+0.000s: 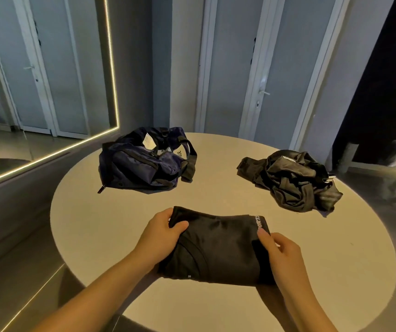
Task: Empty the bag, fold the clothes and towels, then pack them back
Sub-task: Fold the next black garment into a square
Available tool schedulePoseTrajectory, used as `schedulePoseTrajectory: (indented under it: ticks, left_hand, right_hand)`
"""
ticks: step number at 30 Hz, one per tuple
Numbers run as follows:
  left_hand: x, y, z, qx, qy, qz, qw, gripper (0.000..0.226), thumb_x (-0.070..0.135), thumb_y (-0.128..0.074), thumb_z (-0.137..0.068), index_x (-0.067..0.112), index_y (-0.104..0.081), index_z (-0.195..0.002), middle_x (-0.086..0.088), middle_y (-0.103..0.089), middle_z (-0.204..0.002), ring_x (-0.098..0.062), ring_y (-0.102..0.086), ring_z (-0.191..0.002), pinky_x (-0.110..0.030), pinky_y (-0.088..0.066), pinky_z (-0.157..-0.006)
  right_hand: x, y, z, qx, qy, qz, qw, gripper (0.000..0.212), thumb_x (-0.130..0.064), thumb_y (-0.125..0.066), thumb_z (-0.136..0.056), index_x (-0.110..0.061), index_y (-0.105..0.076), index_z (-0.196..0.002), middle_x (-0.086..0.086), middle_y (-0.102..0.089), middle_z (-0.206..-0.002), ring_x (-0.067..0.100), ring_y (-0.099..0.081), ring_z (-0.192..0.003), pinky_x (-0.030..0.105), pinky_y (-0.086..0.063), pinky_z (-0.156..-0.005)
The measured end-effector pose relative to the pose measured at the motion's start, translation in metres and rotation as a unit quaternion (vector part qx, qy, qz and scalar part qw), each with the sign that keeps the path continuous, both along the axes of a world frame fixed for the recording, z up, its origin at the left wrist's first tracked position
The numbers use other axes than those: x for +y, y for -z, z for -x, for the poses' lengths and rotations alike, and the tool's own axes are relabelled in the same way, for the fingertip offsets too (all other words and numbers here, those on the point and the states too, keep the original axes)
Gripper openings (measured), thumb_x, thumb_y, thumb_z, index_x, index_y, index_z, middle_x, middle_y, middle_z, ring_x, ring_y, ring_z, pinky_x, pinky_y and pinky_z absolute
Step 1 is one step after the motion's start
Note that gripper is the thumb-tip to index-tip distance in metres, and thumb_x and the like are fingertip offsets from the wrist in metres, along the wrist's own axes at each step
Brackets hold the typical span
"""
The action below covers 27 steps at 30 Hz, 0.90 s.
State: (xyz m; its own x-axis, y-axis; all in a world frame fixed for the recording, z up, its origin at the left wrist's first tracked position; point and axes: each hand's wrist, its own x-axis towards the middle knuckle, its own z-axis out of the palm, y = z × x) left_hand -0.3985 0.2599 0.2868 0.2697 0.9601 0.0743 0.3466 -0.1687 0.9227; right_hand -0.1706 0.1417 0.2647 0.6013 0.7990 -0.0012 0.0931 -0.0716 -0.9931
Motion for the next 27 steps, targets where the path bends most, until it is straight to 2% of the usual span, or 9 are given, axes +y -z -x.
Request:
schedulePoseTrajectory:
  ticks: [2, 4, 8, 13, 15, 17, 21, 24, 27]
  left_hand:
    - [0.005, 0.01, -0.003, 0.049, 0.006, -0.036, 0.998, 0.013, 0.028, -0.059, -0.102, 0.025, -0.066, -0.112, 0.009, -0.07, -0.106, -0.01, -0.065, -0.099, -0.032, -0.053, -0.086]
    - [0.009, 0.014, -0.006, 0.091, -0.002, -0.065, 0.994, 0.017, 0.031, -0.055, -0.104, 0.02, -0.063, -0.114, 0.007, -0.068, -0.106, -0.014, -0.064, -0.099, -0.033, -0.051, -0.084]
    - [0.018, 0.013, -0.016, 0.163, -0.019, -0.088, 0.983, 0.024, 0.036, -0.051, -0.105, 0.015, -0.059, -0.113, 0.0, -0.066, -0.105, -0.022, -0.062, -0.097, -0.033, -0.046, -0.077]
    - [0.029, 0.012, -0.022, 0.198, -0.025, -0.063, 0.978, 0.031, 0.04, -0.049, -0.105, 0.011, -0.059, -0.107, -0.005, -0.065, -0.104, -0.024, -0.06, -0.094, -0.035, -0.046, -0.077]
    - [0.031, 0.009, -0.022, 0.174, -0.021, -0.025, 0.984, 0.034, 0.043, -0.052, -0.104, 0.011, -0.057, -0.095, -0.005, -0.064, -0.097, -0.023, -0.061, -0.09, -0.035, -0.046, -0.075]
    - [0.029, 0.004, -0.019, 0.085, -0.015, 0.061, 0.994, 0.039, 0.042, -0.059, -0.1, 0.009, -0.051, -0.082, -0.01, -0.064, -0.088, -0.026, -0.063, -0.084, -0.036, -0.048, -0.072]
    - [0.026, 0.003, -0.008, -0.041, -0.013, 0.146, 0.988, 0.025, 0.025, -0.068, -0.097, 0.005, -0.061, -0.084, -0.02, -0.07, -0.086, -0.033, -0.07, -0.081, -0.042, -0.057, -0.075]
    - [0.026, 0.009, -0.008, -0.037, -0.032, 0.127, 0.991, 0.028, 0.024, -0.07, -0.096, 0.007, -0.058, -0.078, -0.02, -0.063, -0.079, -0.029, -0.064, -0.073, -0.039, -0.053, -0.069]
    - [0.033, 0.007, -0.011, 0.027, -0.04, 0.101, 0.994, 0.035, 0.031, -0.071, -0.094, 0.009, -0.052, -0.076, -0.017, -0.061, -0.081, -0.032, -0.063, -0.08, -0.04, -0.051, -0.073]
  right_hand:
    - [-0.003, 0.004, 0.0, -0.062, -0.004, 0.019, 0.998, 0.025, -0.043, -0.068, -0.093, -0.019, -0.071, -0.089, 0.003, -0.074, -0.084, 0.027, -0.072, -0.083, 0.045, -0.061, -0.073]
    - [-0.006, 0.006, -0.001, -0.125, 0.014, 0.031, 0.992, 0.019, -0.03, -0.061, -0.1, -0.014, -0.067, -0.09, 0.003, -0.072, -0.084, 0.023, -0.07, -0.082, 0.034, -0.055, -0.063]
    - [-0.005, 0.007, -0.001, -0.161, 0.044, 0.039, 0.985, 0.021, -0.029, -0.054, -0.104, -0.014, -0.062, -0.091, 0.003, -0.07, -0.084, 0.019, -0.067, -0.078, 0.026, -0.044, -0.057]
    - [0.003, 0.01, -0.003, -0.219, 0.072, 0.065, 0.971, 0.019, -0.031, -0.051, -0.105, -0.015, -0.059, -0.097, 0.0, -0.066, -0.08, 0.015, -0.063, -0.073, 0.024, -0.043, -0.055]
    - [0.006, 0.01, -0.004, -0.237, 0.081, 0.08, 0.965, 0.018, -0.03, -0.051, -0.105, -0.015, -0.058, -0.099, -0.003, -0.064, -0.08, 0.012, -0.061, -0.072, 0.022, -0.042, -0.055]
    - [0.008, 0.011, -0.004, -0.244, 0.09, 0.085, 0.962, 0.018, -0.03, -0.05, -0.105, -0.014, -0.058, -0.101, -0.004, -0.062, -0.08, 0.011, -0.06, -0.072, 0.024, -0.043, -0.057]
    - [0.011, 0.012, -0.003, -0.248, 0.109, 0.093, 0.958, 0.02, -0.031, -0.047, -0.106, -0.015, -0.057, -0.099, -0.006, -0.059, -0.08, 0.009, -0.056, -0.072, 0.029, -0.043, -0.059]
    - [0.013, 0.012, -0.003, -0.248, 0.115, 0.095, 0.957, 0.021, -0.029, -0.046, -0.107, -0.016, -0.057, -0.095, -0.008, -0.056, -0.078, 0.009, -0.054, -0.07, 0.033, -0.044, -0.063]
    - [0.014, 0.012, -0.005, -0.245, 0.111, 0.098, 0.958, 0.025, -0.028, -0.045, -0.107, -0.014, -0.061, -0.093, -0.004, -0.059, -0.078, 0.011, -0.055, -0.071, 0.034, -0.046, -0.066]
